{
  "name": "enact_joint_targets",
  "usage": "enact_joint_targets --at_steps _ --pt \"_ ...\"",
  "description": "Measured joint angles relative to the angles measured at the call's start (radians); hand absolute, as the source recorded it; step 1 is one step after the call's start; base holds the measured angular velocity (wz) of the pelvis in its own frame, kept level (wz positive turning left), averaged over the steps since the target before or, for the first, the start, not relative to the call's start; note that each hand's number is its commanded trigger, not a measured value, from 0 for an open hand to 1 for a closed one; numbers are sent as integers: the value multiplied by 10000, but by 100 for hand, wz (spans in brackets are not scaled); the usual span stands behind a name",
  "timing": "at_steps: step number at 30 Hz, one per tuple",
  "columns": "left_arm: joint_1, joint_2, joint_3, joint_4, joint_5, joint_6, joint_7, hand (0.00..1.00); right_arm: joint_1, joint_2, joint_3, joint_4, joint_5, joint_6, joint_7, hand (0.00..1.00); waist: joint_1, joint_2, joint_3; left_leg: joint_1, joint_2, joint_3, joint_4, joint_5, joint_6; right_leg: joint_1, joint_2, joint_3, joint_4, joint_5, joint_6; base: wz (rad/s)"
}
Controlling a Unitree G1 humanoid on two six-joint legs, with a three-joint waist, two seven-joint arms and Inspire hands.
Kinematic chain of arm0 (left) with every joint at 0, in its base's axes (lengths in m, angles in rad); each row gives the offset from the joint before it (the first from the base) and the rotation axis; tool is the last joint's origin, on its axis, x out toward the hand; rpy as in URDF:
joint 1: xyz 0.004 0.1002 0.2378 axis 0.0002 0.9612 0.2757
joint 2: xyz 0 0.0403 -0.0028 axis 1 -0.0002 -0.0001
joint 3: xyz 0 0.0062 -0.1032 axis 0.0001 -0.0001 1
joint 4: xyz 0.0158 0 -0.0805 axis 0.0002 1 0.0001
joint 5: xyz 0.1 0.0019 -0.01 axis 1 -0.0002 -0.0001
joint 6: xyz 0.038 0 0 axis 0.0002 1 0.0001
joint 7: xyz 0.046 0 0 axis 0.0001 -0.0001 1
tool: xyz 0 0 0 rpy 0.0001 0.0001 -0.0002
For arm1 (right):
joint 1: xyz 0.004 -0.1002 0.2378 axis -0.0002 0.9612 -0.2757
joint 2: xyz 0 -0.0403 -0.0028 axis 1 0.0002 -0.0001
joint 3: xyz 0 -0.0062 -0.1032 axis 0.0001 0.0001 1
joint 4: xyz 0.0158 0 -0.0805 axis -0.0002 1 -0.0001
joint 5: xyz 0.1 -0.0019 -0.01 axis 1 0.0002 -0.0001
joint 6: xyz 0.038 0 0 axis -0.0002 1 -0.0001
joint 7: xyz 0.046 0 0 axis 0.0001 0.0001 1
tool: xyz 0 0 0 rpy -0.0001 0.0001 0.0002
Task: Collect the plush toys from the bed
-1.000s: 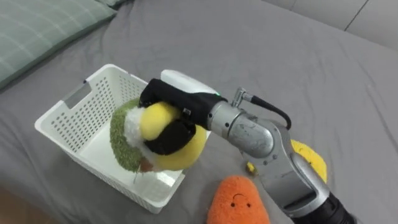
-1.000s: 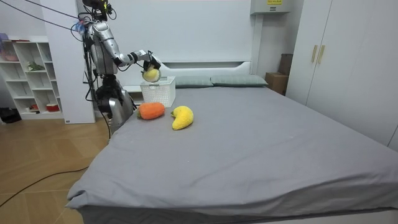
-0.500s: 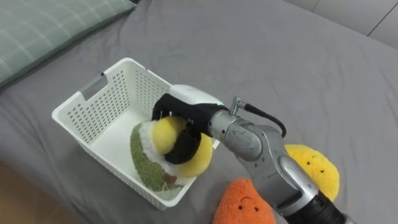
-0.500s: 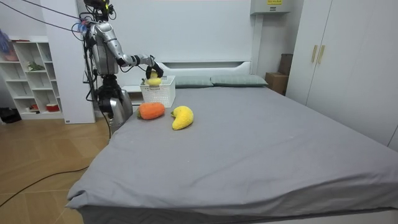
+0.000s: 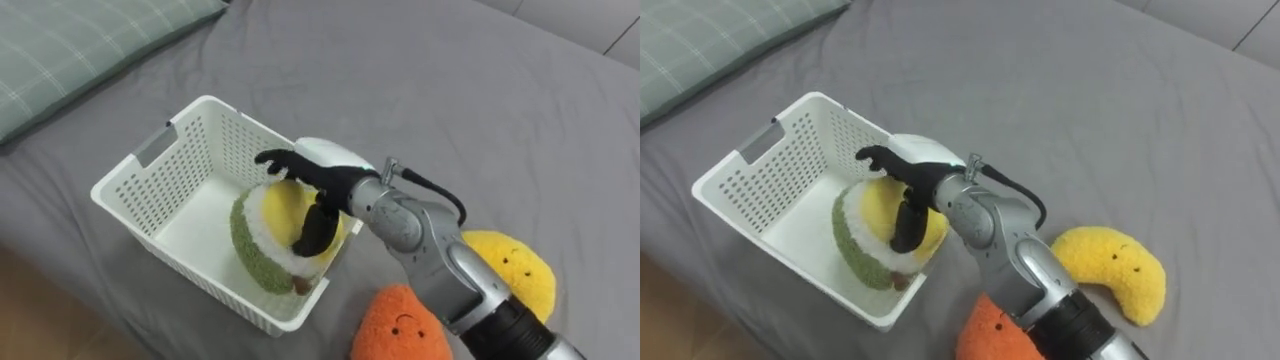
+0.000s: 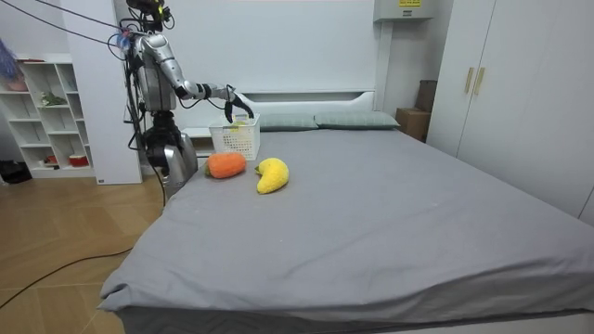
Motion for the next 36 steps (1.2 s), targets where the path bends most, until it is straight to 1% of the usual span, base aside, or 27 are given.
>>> enact_joint_targets --at_steps 2,3,4,6,7,9,12,13,14,15,16,17,19,20,21,22,23,24,25,28,31,33,34,36 --pt "-3 -9 2 -31 0 35 0 0 -1 -10 -221 -1 -3 -2 -258 0 -43 104 -19 0 -3 5 -9 3 5 -2 -3 7 0 1 2 0" --pt "-3 -8 8 -49 13 39 4 0 0 -10 -396 -3 -5 -17 -396 0 -62 144 -46 1 -3 5 -17 5 9 -7 -3 12 1 1 2 0" --pt "7 -11 9 -74 37 43 11 0 1 -23 -545 -17 2 -48 -542 0 -77 167 -95 18 -2 24 -20 8 12 -34 -2 39 2 1 2 -3" --pt "48 -38 24 -136 225 35 51 0 14 -30 -788 -109 5 -124 -721 0 -99 236 -102 26 8 133 -34 12 15 -79 1 108 14 3 -1 -8" --pt "65 -57 75 -136 229 34 92 0 36 -35 -947 -179 43 -193 -879 0 -165 256 -117 33 8 139 -46 20 24 -75 -2 108 14 4 -2 -6" --pt "101 -69 228 -136 229 31 175 0 107 -52 -1196 -414 234 -194 -1140 0 -273 237 -139 46 8 139 -45 21 25 -58 -2 109 15 4 -1 0" --pt "211 -92 417 -135 319 36 187 0 113 -239 -1358 -695 463 -226 -1664 0 -424 262 -134 216 13 226 -79 20 26 70 -1 191 1 9 9 -6" --pt "270 -114 495 -130 322 32 201 0 178 -267 -1596 -696 684 -361 -1850 0 -587 287 -140 284 9 207 -82 19 28 156 -3 203 -3 17 22 0" --pt "274 -134 534 -129 317 30 219 0 235 -296 -1728 -696 845 -436 -1979 0 -615 306 -131 331 8 219 -86 19 28 201 -4 223 -4 21 28 0" --pt "320 -172 599 -119 318 21 276 0 375 -369 -1998 -726 1192 -530 -2162 0 -642 402 -125 400 12 285 -98 8 45 248 -5 274 -8 26 36 -9" --pt "379 -216 598 -121 317 -21 343 0 568 -459 -2264 -876 1564 -564 -2313 0 -703 395 -184 472 14 338 -106 4 52 290 -10 329 12 32 46 -13" --pt "396 -243 602 -121 318 -52 371 0 690 -492 -2413 -1000 1753 -590 -2358 0 -737 438 -190 502 14 378 -117 3 54 304 -15 347 17 34 50 -12" --pt "604 -290 619 -119 329 -91 389 0 1138 -637 -2871 -1539 2492 -648 -2690 0 -993 541 -209 550 15 434 -138 -7 81 385 -25 355 18 43 65 -3" --pt "653 -285 664 -121 374 -111 395 0 1215 -636 -2977 -1640 2596 -684 -2772 0 -1128 545 -210 546 18 434 -151 -10 86 396 -25 355 19 43 65 0" --pt "736 -291 789 -125 446 -131 407 0 1299 -639 -3182 -1696 2731 -827 -2945 0 -1279 548 -219 545 24 457 -146 -10 86 391 -24 372 27 44 65 0" --pt "857 -297 857 -135 500 -139 426 0 1400 -650 -3378 -1765 2746 -879 -3138 0 -1426 557 -244 544 26 471 -130 -10 86 386 -23 393 34 44 64 -5" --pt "887 -311 912 -162 532 -143 428 0 1478 -650 -3509 -1785 2767 -933 -3222 0 -1482 556 -276 546 28 490 -128 -11 86 382 -21 420 33 44 64 -9" --pt "1017 -346 1057 -279 533 -128 430 0 1645 -683 -3710 -1780 2795 -970 -3462 0 -1606 543 -350 562 33 553 -128 -13 90 373 -14 485 35 48 67 -12" --pt "1190 -366 1143 -472 529 -141 431 0 1823 -731 -3899 -1776 2937 -981 -3619 0 -1678 547 -377 623 33 572 -121 -15 93 405 -12 509 38 51 71 -11" --pt "1351 -479 1393 -576 509 -150 457 0 2356 -888 -4425 -1716 3461 -985 -3937 0 -1806 550 -375 722 32 636 -124 -15 101 433 -30 513 136 50 76 -5" --pt "1545 -550 1415 -686 515 -143 437 0 2668 -926 -4547 -1261 3222 -984 -4012 0 -2159 511 -369 763 28 668 -142 -19 109 434 -37 616 179 49 78 -5" --pt "1616 -553 1450 -682 510 -130 422 0 2779 -973 -4640 -648 3224 -980 -4006 0 -2257 458 -341 818 29 688 -151 -20 111 493 -37 639 187 49 79 -5" --pt "1613 -552 1469 -686 524 -130 404 0 2781 -981 -4782 -99 3216 -931 -4005 0 -2274 429 -304 869 30 700 -158 -27 121 539 -33 671 187 49 78 -4" --pt "1602 -550 1557 -687 536 -130 352 0 2791 -1022 -4962 572 3205 -843 -4004 0 -2302 365 -285 876 29 693 -138 -32 128 545 -36 686 187 48 80 -2"
